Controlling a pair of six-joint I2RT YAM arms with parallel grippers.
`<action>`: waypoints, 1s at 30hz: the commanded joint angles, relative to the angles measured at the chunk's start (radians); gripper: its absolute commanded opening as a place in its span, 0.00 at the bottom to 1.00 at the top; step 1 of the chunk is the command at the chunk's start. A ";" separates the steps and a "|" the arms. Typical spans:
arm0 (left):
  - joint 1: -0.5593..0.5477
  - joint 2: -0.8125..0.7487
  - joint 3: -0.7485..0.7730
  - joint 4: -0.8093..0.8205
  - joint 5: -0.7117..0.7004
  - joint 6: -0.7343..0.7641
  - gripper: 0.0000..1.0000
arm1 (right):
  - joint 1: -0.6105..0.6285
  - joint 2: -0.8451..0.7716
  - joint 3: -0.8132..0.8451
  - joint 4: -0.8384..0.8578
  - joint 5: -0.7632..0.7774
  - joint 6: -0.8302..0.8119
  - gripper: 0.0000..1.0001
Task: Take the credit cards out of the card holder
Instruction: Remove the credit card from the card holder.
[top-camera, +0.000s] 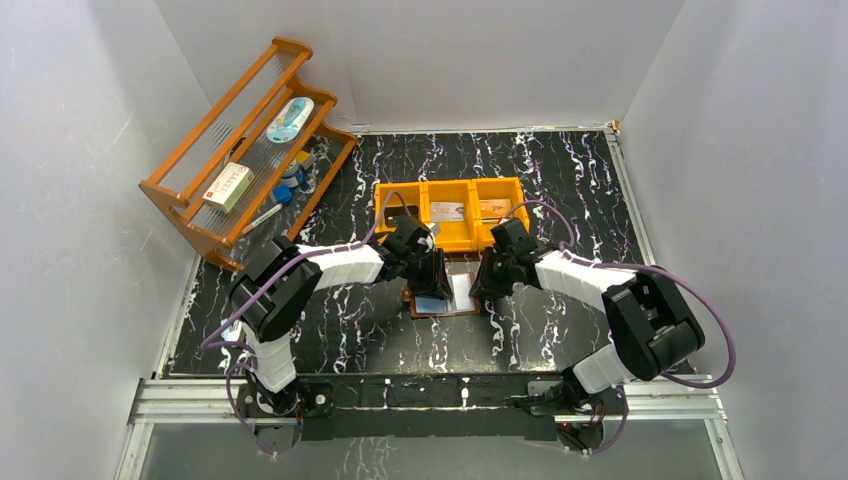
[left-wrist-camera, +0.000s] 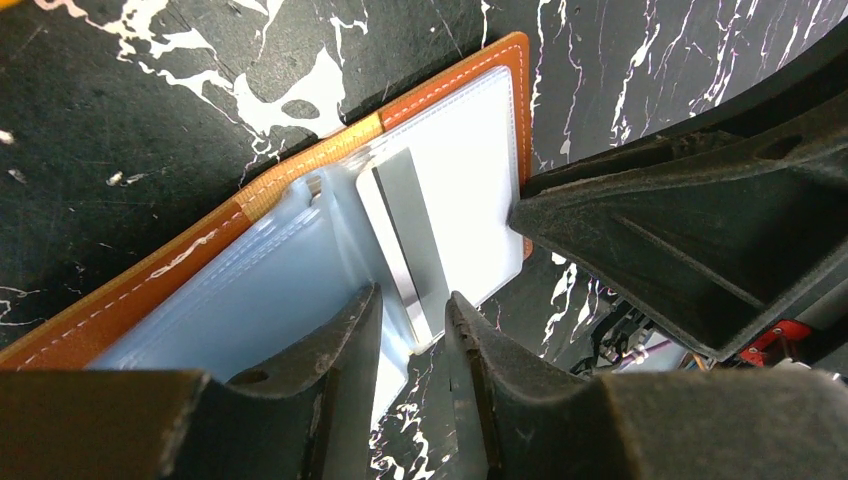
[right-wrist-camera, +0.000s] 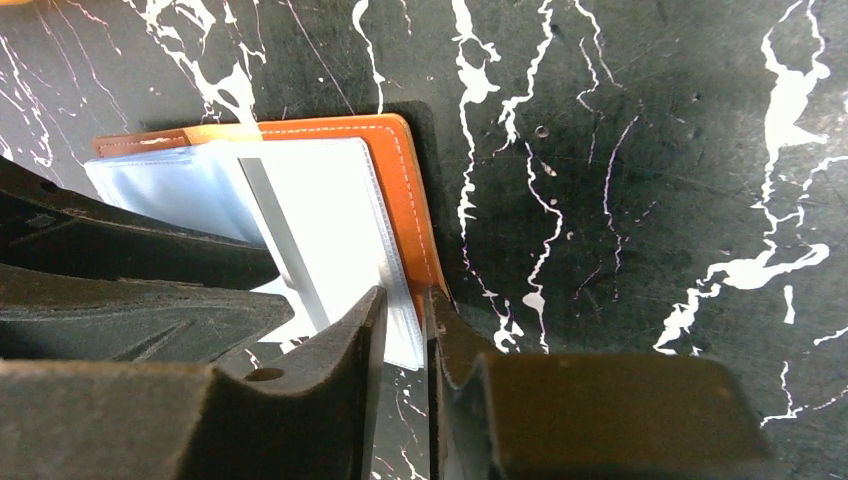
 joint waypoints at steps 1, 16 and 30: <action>-0.002 0.006 0.012 -0.051 -0.011 0.020 0.30 | -0.006 0.006 0.001 0.022 -0.029 -0.016 0.27; -0.002 0.017 -0.002 -0.007 0.018 -0.010 0.12 | -0.006 0.065 -0.040 0.086 -0.121 0.012 0.15; 0.010 -0.053 -0.016 -0.098 -0.063 0.025 0.00 | -0.008 0.062 -0.023 0.015 -0.013 0.013 0.02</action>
